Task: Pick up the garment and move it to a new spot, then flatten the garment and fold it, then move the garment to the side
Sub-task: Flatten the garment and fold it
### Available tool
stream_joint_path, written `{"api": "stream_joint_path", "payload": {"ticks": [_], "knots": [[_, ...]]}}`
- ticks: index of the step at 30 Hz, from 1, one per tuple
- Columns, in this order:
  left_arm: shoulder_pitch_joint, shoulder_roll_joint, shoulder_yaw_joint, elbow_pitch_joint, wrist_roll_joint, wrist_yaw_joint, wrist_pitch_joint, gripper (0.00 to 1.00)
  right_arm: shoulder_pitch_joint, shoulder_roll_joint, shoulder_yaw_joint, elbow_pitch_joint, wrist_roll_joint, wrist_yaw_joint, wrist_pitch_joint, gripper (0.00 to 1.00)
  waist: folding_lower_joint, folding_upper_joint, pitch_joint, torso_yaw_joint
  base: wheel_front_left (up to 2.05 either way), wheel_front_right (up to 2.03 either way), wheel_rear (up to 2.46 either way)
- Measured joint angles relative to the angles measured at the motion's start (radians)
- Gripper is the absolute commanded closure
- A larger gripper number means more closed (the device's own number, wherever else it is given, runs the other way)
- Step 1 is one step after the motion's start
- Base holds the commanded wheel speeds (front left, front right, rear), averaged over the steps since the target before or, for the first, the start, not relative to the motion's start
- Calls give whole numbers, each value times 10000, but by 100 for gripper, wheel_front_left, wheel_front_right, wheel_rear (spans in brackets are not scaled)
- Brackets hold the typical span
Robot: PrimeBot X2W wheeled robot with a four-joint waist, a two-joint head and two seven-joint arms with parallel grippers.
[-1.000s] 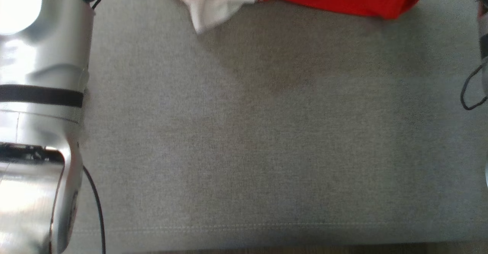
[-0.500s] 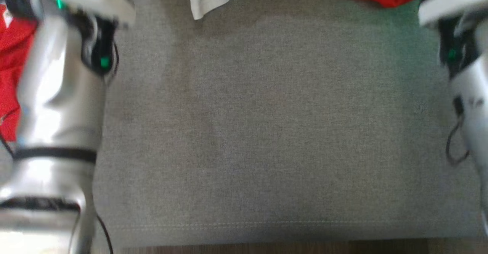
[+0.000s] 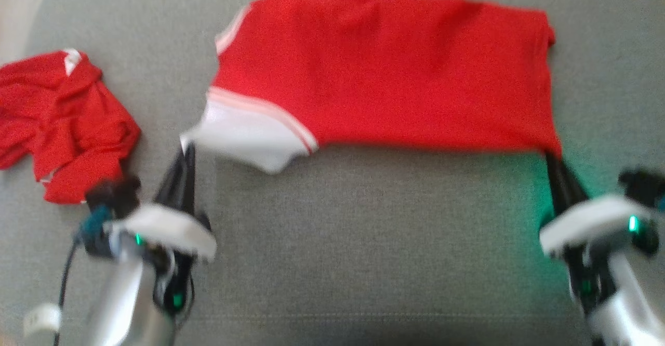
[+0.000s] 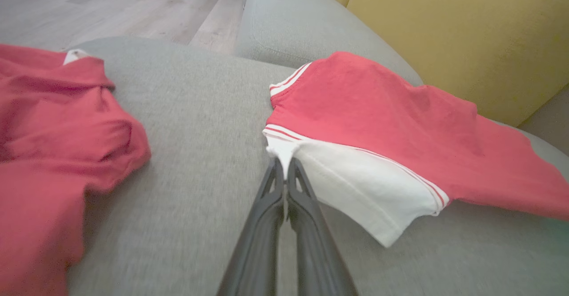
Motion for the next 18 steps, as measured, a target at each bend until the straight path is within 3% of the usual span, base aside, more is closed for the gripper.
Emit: {"api": "stream_joint_path", "payload": {"ticks": [6,13,18], "knots": [[2163,221,-90,-1975,-134,410,1076,100,2270,706,-1289,-1756,-813,0,1664,100,0,0,-690,-9,0,0,0],[4753,616,-96,-4920,-290,1273,2838,100,4750,1873,-2801,-4512,-1956,0,4349,100,-1,0,-1432,-102,0,0,0],[5969,1068,-96,-6312,-313,1626,4031,100,5689,2194,-3394,-5680,-2270,0,5770,100,-1,0,-1720,-160,0,0,0]]}}
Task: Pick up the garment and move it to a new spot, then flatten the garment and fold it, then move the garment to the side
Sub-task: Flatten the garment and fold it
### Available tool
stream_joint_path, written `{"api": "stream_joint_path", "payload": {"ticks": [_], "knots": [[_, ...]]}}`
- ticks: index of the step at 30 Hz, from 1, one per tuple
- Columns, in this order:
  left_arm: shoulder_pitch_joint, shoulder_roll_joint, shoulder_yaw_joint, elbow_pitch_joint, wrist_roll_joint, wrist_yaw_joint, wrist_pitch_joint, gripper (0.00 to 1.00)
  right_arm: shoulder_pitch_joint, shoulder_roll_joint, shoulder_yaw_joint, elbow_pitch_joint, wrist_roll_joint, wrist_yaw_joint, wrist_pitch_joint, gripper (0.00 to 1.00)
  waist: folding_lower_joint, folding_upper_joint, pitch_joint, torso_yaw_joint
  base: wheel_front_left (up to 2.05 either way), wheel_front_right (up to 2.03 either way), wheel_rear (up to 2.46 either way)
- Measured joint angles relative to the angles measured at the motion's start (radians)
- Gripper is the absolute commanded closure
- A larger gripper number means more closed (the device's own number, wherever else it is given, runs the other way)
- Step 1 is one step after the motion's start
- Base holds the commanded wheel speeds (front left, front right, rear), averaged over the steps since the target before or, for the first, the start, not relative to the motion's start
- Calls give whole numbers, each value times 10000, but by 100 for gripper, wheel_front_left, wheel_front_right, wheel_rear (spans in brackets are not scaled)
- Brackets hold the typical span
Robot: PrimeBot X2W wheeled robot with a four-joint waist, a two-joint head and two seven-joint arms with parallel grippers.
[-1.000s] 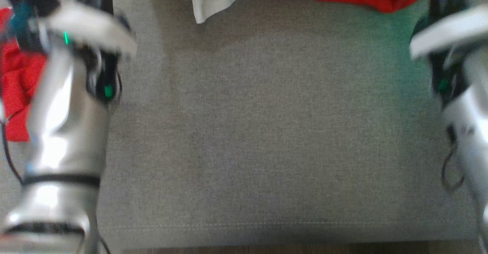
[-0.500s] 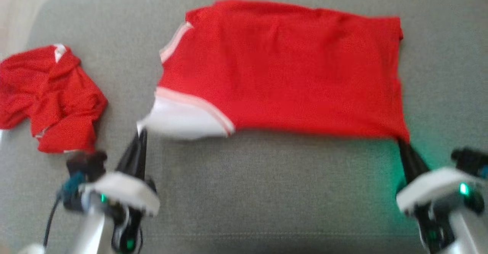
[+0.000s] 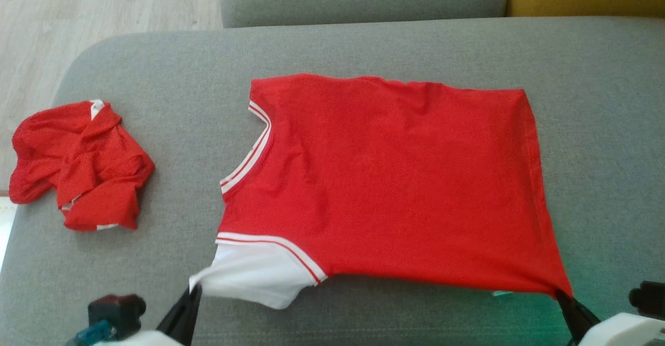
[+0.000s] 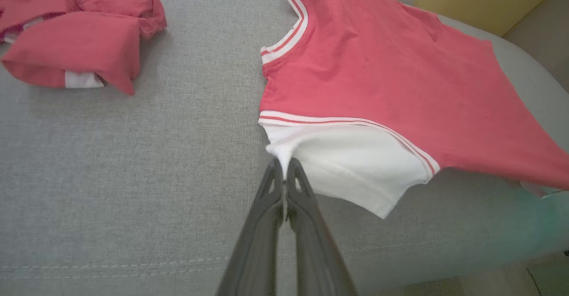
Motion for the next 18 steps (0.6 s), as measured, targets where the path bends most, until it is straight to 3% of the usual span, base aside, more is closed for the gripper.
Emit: {"api": "stream_joint_path", "payload": {"ticks": [5,11,18], "knots": [[547,121,-8,-761,-180,263,911,100,244,54,-309,-625,-199,0,769,100,0,0,-9,-6,0,0,0],[332,466,15,-1032,-355,284,1662,100,140,67,-466,-525,-190,0,1402,100,0,0,208,-33,0,0,0],[-1449,717,123,-568,-1104,-173,2537,100,-1170,75,-667,-153,-278,0,2117,100,0,0,763,-56,0,0,0]]}}
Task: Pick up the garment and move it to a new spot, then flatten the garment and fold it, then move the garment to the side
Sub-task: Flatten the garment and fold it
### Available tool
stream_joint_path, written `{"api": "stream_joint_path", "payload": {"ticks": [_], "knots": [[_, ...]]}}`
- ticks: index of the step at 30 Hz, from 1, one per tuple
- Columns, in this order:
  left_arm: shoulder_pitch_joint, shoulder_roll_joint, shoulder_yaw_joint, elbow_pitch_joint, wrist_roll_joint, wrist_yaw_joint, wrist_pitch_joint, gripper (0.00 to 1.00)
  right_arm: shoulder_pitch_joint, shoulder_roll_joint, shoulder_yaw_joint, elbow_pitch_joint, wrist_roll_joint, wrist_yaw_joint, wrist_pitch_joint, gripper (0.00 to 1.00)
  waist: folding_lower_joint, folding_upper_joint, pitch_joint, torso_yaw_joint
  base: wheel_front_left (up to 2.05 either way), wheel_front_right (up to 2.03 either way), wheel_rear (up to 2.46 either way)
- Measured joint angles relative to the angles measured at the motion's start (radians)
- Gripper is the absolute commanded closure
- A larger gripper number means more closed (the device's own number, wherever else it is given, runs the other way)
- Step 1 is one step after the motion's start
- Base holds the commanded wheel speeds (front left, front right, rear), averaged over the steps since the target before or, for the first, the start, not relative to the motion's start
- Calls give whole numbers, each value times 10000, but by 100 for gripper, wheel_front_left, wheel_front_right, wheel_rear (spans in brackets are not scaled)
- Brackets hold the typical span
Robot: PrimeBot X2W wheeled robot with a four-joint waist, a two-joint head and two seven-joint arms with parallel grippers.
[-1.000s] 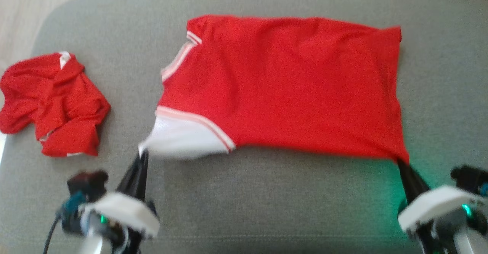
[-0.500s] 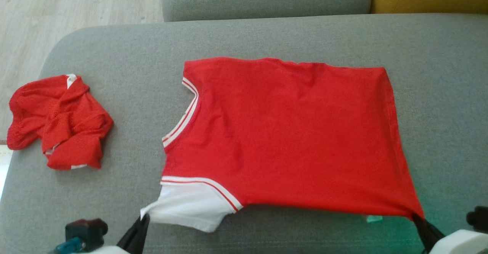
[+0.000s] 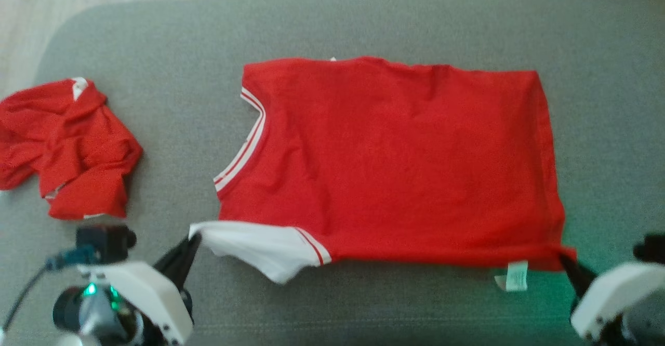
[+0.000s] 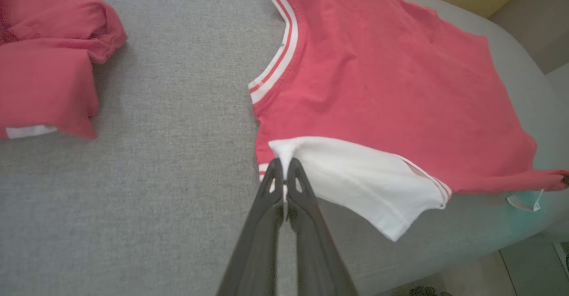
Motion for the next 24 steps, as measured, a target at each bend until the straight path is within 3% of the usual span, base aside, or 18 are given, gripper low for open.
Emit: {"api": "stream_joint_path", "payload": {"ticks": [15,16,17,18,19,24], "knots": [[-3106,244,75,2416,-819,-978,362,100,-2242,-12,293,874,-293,0,-1281,100,0,0,1058,-131,0,0,0],[-3218,251,29,2541,-823,-1007,357,88,-2361,-17,347,917,-291,0,-1406,100,0,0,1094,-140,0,0,0],[-3331,251,-33,2654,-809,-1093,314,55,-2463,-40,418,957,-293,0,-1534,83,1,0,1125,-149,0,0,0],[-3454,242,-104,2729,-811,-1172,165,0,-2556,-56,462,963,-293,0,-1743,37,1,0,1161,-154,0,0,0],[-3454,242,-104,2729,-811,-1172,165,0,-2556,-56,462,963,-293,0,-1743,0,1,0,1161,-154,0,0,0],[-4025,205,-458,2884,-219,-1273,-1001,0,-2714,-242,857,836,-328,0,-3348,0,1,0,1320,-122,0,0,0]]}}
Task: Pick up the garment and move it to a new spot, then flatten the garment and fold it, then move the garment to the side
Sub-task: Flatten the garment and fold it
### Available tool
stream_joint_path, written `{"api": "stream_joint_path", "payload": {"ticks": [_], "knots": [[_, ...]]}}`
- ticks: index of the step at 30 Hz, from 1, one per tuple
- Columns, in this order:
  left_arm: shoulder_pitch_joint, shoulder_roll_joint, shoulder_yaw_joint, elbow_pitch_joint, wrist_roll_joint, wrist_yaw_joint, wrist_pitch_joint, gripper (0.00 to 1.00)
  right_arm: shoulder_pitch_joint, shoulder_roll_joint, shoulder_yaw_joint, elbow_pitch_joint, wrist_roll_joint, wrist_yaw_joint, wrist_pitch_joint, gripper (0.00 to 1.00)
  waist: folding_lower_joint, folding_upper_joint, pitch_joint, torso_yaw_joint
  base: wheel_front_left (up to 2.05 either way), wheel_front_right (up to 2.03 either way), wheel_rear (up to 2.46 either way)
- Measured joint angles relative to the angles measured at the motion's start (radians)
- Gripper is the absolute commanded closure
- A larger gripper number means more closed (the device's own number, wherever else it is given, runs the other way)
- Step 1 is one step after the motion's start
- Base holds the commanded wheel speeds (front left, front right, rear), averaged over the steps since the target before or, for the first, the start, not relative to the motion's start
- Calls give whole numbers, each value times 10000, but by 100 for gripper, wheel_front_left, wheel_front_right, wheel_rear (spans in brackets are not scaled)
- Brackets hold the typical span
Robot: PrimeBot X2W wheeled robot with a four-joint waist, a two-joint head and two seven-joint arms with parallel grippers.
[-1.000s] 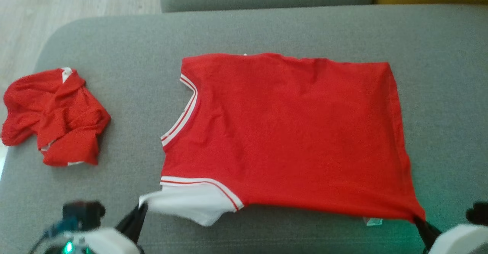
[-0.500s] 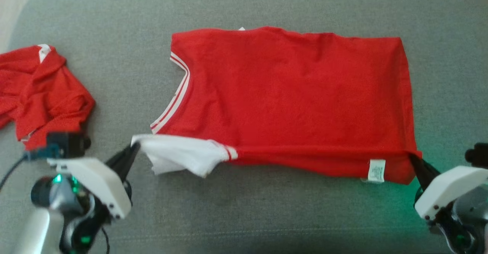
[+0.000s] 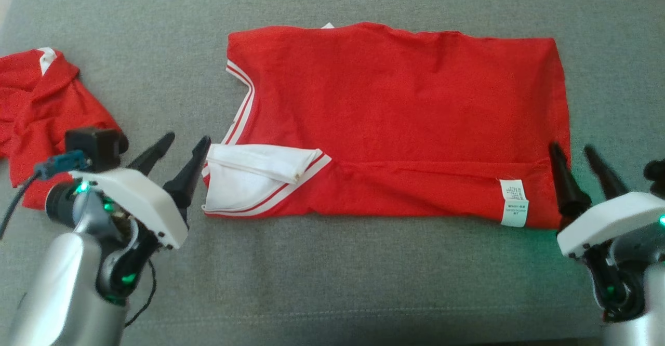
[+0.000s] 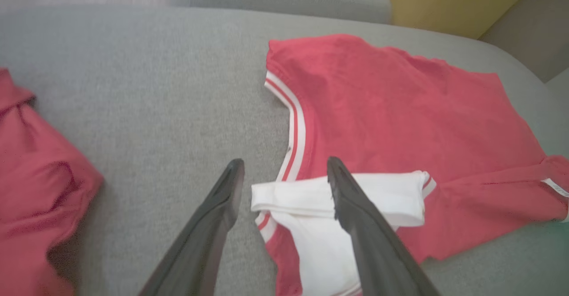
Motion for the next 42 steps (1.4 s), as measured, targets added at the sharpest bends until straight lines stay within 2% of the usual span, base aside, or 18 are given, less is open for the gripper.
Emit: {"api": "stream_joint_path", "payload": {"ticks": [4,7,11,14,19,28,34,42], "knots": [[-58,-100,-176,-2,974,111,-1446,0,15,-196,529,-384,-556,0,-1801,0,0,0,26,-7,0,0,0],[-11,-245,-230,-40,1643,545,-2598,0,90,-284,905,-485,-1145,0,-2957,0,0,0,-27,-42,0,0,0],[286,-414,-144,-217,2186,1147,-3864,0,590,-297,1179,-554,-1593,0,-3797,0,0,0,-210,-97,0,0,0],[879,-594,-27,-224,2232,1409,-4326,0,1081,-274,1256,-604,-1710,0,-4059,0,0,0,-389,-139,0,0,0],[1909,-639,13,-198,2232,1712,-4803,0,1685,-161,1300,-740,-1770,0,-4172,0,0,0,-659,-176,0,0,0],[2077,-683,-54,40,2232,1733,-4930,0,2037,-73,1275,-823,-1733,0,-3933,0,0,0,-877,-130,0,0,0],[2070,-685,-376,242,2194,1540,-4583,0,2037,-61,1060,-614,-1653,0,-3601,0,0,0,-891,-127,0,0,0],[2044,-700,-635,963,1695,1195,-3852,0,2017,-61,614,268,-1429,0,-2476,0,0,0,-502,-101,0,0,0]]}}
